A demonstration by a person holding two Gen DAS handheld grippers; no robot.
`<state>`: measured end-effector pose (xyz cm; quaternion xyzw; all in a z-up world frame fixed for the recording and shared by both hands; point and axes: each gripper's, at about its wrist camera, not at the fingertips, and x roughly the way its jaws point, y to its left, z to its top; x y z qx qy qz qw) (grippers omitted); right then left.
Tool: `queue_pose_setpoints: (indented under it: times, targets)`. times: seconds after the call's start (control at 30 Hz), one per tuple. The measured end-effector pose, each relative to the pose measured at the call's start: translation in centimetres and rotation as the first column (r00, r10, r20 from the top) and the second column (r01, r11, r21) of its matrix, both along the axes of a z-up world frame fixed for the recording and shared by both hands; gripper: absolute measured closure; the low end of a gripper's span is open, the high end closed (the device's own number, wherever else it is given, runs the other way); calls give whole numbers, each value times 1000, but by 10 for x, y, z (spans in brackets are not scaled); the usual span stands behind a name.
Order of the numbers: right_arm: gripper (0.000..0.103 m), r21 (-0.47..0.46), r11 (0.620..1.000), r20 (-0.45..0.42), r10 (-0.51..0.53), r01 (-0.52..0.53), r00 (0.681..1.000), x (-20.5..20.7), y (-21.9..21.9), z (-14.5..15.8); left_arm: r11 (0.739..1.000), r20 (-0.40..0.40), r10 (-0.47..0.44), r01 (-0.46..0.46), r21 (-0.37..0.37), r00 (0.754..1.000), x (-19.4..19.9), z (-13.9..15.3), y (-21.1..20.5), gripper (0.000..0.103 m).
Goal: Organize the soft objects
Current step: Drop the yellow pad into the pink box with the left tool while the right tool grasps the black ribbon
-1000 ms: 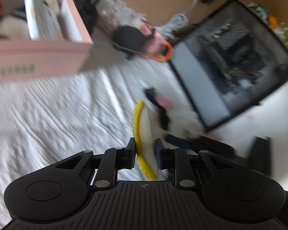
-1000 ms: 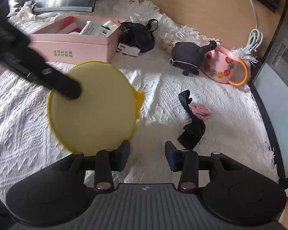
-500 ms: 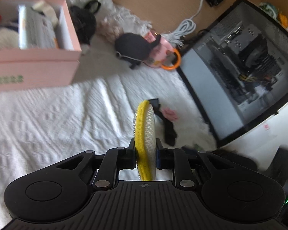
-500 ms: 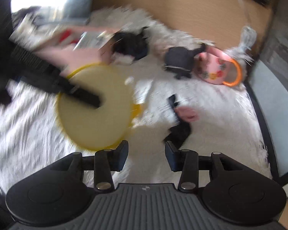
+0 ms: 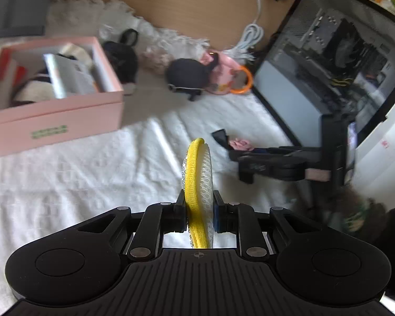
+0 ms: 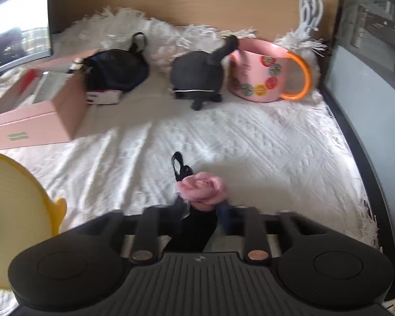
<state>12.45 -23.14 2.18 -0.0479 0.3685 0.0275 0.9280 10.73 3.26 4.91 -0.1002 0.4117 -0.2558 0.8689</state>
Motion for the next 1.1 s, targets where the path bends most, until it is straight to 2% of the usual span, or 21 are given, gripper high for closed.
queue_pose_setpoints:
  times: [0.1, 0.23, 0.4, 0.53, 0.6, 0.67, 0.73, 0.77, 0.83, 0.87, 0.93, 1.0, 1.03, 1.1]
  targets:
    - [82, -35, 998, 15, 56, -56, 998, -14, 15, 13, 999, -1, 25, -25, 32, 1000, -6, 2, 9, 83]
    - [82, -67, 982, 25, 176, -174, 984, -39, 45, 32, 998, -12, 51, -51, 38, 999, -14, 2, 24, 83]
    - [82, -79, 949, 70, 310, -304, 948, -55, 86, 62, 995, -22, 95, -95, -17, 995, -19, 14, 54, 83]
    - [82, -84, 926, 143, 377, -368, 915, -59, 114, 85, 982, 39, 183, -181, -47, 982, -6, 42, 90, 83]
    - [82, -79, 923, 159, 384, -376, 910, -57, 126, 86, 967, 70, 244, -237, -91, 967, 12, 55, 110, 83]
    - [82, -74, 926, 163, 377, -370, 912, -55, 137, 82, 946, 103, 291, -270, -178, 951, 34, 64, 126, 82]
    - [82, -58, 928, 155, 373, -368, 915, -57, 143, 77, 917, 124, 331, -289, -274, 935, 66, 66, 142, 82]
    - [82, -50, 927, 147, 374, -371, 916, -58, 145, 74, 906, 120, 352, -306, -292, 928, 82, 62, 149, 81]
    - [82, -48, 926, 135, 378, -375, 916, -62, 150, 69, 885, 69, 418, -388, -258, 906, 117, 48, 160, 82]
    - [82, -54, 926, 132, 377, -373, 917, -66, 151, 66, 866, 58, 473, -452, -215, 879, 128, 41, 164, 81]
    - [82, -71, 929, 130, 371, -364, 920, -68, 152, 63, 808, 75, 582, -565, -168, 809, 137, 31, 177, 81]
    - [82, -73, 936, 128, 352, -345, 927, -67, 150, 61, 772, 55, 628, -611, -176, 777, 136, 26, 191, 81]
    - [82, -71, 941, 128, 339, -332, 932, -64, 150, 61, 765, 39, 632, -615, -191, 774, 131, 24, 196, 81]
    - [82, -76, 946, 132, 322, -315, 937, -58, 151, 63, 787, 31, 604, -590, -179, 796, 120, 22, 198, 81]
